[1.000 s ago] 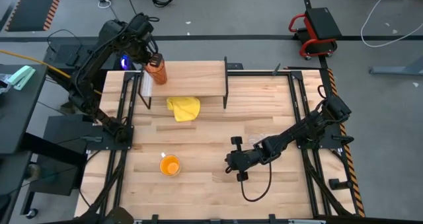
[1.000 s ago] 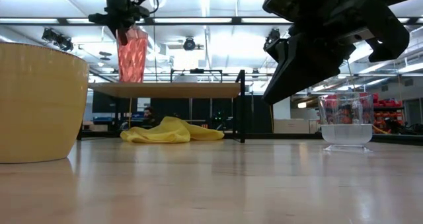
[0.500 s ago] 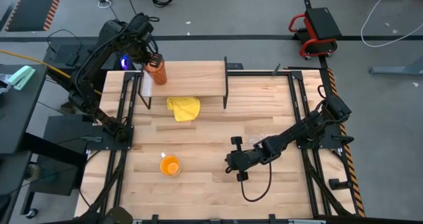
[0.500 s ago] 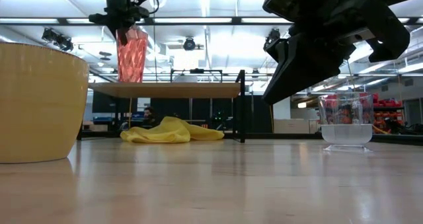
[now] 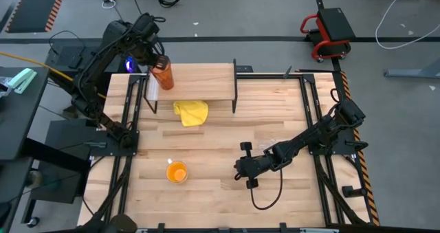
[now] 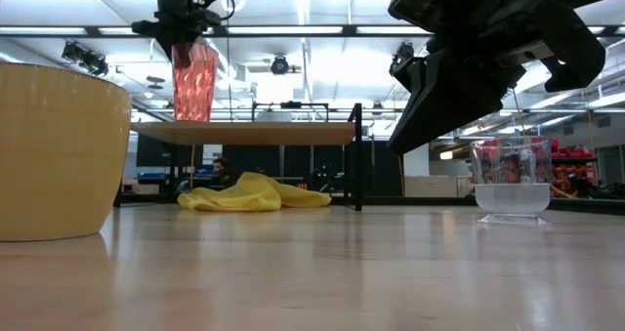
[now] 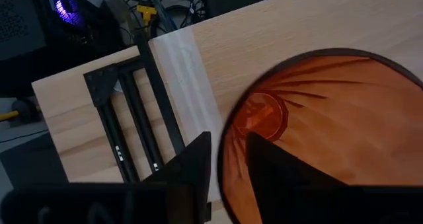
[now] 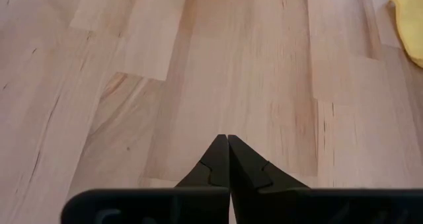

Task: Stack small to large cups/mugs on shelf
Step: Put the orange cup on the shelf, then put the yellow mug on the shelf

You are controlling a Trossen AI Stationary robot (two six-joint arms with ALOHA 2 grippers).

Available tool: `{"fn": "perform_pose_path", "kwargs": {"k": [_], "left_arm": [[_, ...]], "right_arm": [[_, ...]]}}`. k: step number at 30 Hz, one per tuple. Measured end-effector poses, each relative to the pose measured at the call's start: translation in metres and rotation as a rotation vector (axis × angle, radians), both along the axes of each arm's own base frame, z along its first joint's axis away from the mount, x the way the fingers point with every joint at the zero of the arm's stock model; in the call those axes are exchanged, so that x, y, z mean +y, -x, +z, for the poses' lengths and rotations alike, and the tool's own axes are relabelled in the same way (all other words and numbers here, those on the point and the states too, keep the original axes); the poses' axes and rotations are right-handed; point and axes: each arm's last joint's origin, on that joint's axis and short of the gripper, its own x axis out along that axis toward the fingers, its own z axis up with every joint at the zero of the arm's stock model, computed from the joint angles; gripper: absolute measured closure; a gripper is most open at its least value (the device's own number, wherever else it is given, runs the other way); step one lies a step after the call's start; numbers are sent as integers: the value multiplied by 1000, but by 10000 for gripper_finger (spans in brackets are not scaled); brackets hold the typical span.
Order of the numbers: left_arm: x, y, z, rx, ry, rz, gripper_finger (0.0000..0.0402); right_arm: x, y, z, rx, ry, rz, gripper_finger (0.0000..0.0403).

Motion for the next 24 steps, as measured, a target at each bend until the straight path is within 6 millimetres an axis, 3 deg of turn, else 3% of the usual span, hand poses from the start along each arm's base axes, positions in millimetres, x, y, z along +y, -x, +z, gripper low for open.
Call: {"fn": "perform_pose_path", "kwargs": {"k": [9,18,24], "left_arm": [[3,5,4,-9,-13,23,282],[-5,7,30,-79,-93,32,286],[-22,18,44,-121,-140,42,284]], "right_arm": [[0,0,0,0,0,0,399],[0,0,0,0,-2,-2,399],[0,0,0,1,-4,-5,399]]}}
